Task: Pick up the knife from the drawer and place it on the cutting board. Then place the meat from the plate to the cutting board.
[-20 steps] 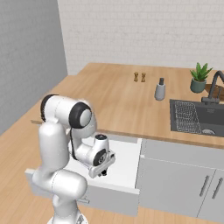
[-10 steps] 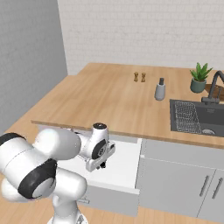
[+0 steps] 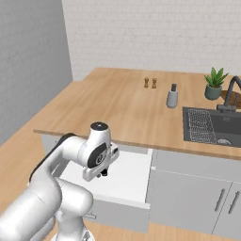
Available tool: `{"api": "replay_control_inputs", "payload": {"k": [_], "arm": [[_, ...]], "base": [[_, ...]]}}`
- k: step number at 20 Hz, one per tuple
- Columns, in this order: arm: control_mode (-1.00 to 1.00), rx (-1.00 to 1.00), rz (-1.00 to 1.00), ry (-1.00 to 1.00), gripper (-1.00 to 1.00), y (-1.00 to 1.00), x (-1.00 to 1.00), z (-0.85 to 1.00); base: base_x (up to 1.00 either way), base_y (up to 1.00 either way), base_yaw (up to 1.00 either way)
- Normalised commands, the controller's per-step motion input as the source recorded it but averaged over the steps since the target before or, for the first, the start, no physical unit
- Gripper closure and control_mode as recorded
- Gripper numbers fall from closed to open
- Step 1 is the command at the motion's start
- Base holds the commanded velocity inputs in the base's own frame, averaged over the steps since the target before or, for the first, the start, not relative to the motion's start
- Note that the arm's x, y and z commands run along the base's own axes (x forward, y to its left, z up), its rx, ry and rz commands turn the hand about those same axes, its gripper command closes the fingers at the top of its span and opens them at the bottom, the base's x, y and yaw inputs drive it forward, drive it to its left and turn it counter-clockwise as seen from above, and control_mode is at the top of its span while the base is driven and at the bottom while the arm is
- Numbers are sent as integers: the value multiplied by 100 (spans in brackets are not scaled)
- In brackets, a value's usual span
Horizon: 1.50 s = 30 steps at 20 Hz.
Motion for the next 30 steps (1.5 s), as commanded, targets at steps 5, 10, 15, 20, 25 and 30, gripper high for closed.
{"api": "replay_control_inputs", "payload": {"k": [5, 10, 15, 20, 25, 30], "arm": [[-100, 0, 0, 0, 100, 1, -41, 100], [-100, 0, 0, 0, 100, 0, -16, 100], [-100, 0, 0, -2, 100, 0, 0, 98], [-100, 0, 0, -1, 100, 0, 2, 47], [-100, -1, 0, 0, 100, 4, 1, 0], [-100, 0, 0, 0, 100, 0, 0, 0]], "base": [[0, 0, 0], [0, 0, 0], [0, 0, 0], [0, 0, 0], [0, 0, 0], [0, 0, 0]]}}
